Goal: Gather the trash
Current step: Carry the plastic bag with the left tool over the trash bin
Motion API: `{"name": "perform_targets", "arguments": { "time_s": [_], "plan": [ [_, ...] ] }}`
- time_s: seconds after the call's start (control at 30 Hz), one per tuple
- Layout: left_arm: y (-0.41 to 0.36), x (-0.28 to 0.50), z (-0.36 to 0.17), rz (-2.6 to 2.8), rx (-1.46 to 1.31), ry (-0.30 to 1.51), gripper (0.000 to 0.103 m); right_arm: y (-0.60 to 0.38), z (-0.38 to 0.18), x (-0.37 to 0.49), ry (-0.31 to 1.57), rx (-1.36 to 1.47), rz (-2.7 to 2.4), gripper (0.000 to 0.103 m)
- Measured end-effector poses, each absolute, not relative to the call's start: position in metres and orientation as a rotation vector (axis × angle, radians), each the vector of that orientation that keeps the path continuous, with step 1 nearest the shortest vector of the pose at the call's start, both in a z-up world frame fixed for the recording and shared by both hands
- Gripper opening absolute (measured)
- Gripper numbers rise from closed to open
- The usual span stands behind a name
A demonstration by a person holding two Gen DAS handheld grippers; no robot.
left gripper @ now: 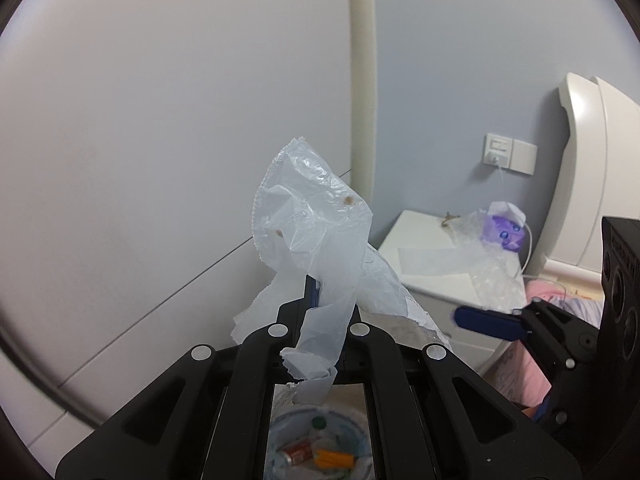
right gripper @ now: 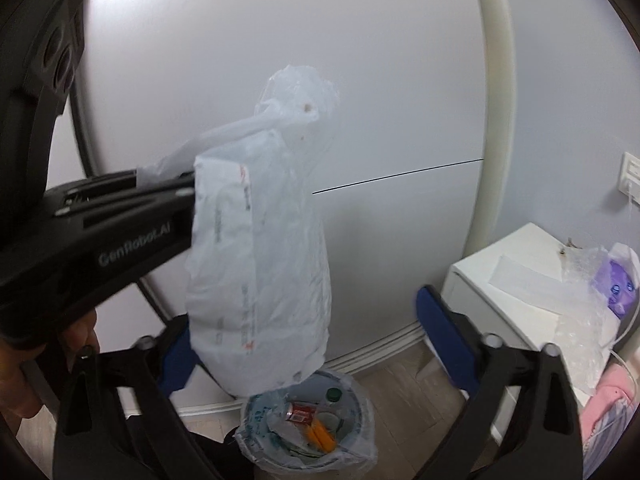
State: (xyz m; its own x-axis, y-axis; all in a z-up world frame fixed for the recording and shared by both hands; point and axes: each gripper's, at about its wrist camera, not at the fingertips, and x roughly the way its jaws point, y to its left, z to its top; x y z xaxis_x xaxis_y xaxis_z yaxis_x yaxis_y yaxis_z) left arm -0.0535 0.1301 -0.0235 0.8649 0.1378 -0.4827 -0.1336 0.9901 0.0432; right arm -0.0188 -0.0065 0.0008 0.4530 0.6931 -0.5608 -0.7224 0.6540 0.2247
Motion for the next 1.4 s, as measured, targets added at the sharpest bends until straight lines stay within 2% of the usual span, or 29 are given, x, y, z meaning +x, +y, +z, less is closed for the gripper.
{"name": "perform_targets", "arguments": {
  "time_s": [0.07,0.13,0.27,0.4,0.77,1.4],
  "plan": [
    [0.135,-0.060,-0.027,0.155,0.001,0.513,0.001,-0.002,-0.002,-0.023,0.686,-0.057,0.887,0.058],
    [0.140,-0.067,-0.031,0.167,-0.010,0.519,0.001,0.002,-0.004,-0.028,0.697,-0.060,0.899,0.056],
    [0.144,-0.074,-0.037,0.181,-0.018,0.527,0.001,0.007,-0.008,-0.033,0.723,-0.058,0.933,0.029],
    [0.150,-0.079,-0.044,0.192,-0.030,0.535,0.002,0.010,-0.013,-0.037,0.743,-0.058,0.952,0.015],
    [0.169,-0.095,-0.084,0.217,-0.086,0.588,0.002,0.021,-0.042,-0.045,0.791,-0.096,0.985,0.010],
    [0.183,-0.090,-0.207,0.201,-0.215,0.775,0.002,0.031,-0.140,-0.044,0.991,-0.192,0.930,0.008]
  ]
}}
